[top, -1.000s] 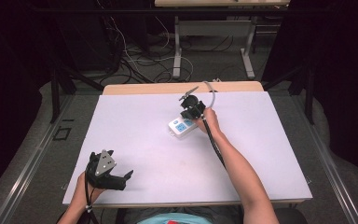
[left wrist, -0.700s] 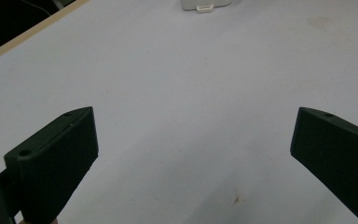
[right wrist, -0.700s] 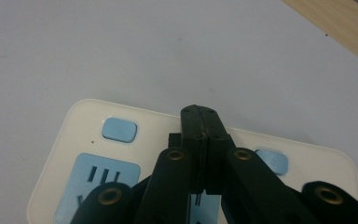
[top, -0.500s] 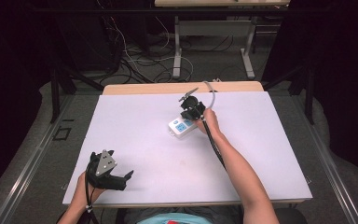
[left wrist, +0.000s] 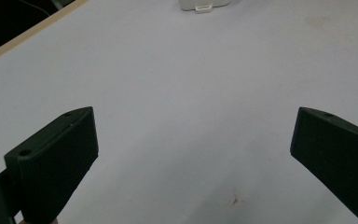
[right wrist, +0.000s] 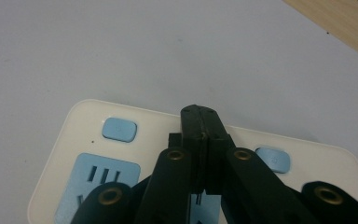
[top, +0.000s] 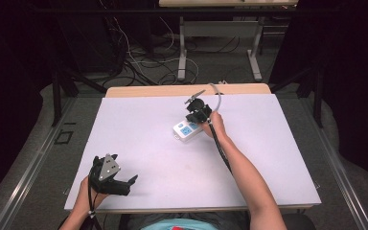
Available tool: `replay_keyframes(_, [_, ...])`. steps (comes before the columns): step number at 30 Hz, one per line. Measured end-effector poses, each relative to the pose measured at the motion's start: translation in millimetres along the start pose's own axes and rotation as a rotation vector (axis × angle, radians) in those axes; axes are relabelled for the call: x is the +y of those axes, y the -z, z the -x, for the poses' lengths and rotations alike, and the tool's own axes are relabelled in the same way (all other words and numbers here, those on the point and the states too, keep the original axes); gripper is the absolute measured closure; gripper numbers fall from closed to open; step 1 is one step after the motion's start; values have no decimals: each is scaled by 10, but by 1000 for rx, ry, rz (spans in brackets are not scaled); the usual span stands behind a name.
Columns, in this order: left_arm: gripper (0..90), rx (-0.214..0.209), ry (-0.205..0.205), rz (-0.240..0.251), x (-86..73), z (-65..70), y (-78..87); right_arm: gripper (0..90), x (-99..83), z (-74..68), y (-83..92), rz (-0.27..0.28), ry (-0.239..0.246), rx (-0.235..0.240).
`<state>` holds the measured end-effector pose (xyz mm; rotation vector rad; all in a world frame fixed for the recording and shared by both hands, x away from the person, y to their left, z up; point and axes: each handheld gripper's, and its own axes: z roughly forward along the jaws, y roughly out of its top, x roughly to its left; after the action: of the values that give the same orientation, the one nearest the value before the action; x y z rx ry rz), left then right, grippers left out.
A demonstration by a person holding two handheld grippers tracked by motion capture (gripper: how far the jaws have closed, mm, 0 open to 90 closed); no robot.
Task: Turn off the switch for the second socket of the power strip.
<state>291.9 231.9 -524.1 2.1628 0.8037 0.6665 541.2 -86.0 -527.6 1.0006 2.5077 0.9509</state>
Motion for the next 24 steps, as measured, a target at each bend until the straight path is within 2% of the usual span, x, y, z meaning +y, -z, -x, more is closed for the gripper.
replay_keyframes(3, [6,-1,-1,1,1,2,-1,900,-3,12,-11,19,21,3])
replay_keyframes(5, [6,-1,-8,-2,2,-3,0,900,-1,-1,0,0,-4,0])
replay_keyframes(7, [6,0,-6,-5,0,-4,3,900,-5,0,-8,15,-2,1])
replay_keyframes(8, [6,-1,-8,-5,1,-5,2,900,-6,1,-11,21,0,1])
replay_keyframes(9, [6,0,-5,-1,0,-2,1,900,-4,14,-12,21,22,3])
replay_keyframes(10, [6,0,1,1,0,2,0,900,-2,-1,-4,7,-3,1])
replay_keyframes(11, [6,0,-1,1,1,3,0,900,-1,25,-4,8,30,4])
replay_keyframes(13, [6,0,-1,1,1,4,-1,900,1,15,3,-6,7,8])
replay_keyframes(15, [6,0,-1,0,1,3,0,900,15,22,32,-52,19,9])
replay_keyframes(16, [6,0,-1,1,1,3,-1,900,2,23,-4,3,19,9])
replay_keyframes(17, [6,0,-1,1,1,2,-1,900,17,24,37,-59,19,10])
replay_keyframes(18, [6,0,-1,1,1,2,-1,900,6,20,12,-21,12,10])
replay_keyframes(20, [6,0,-1,1,0,3,0,900,4,23,19,-22,7,9])
replay_keyframes(22, [6,0,-1,1,0,3,0,900,-6,25,-5,15,3,13])
replay_keyframes(24, [6,0,-1,1,0,2,0,900,-6,25,-6,17,4,13])
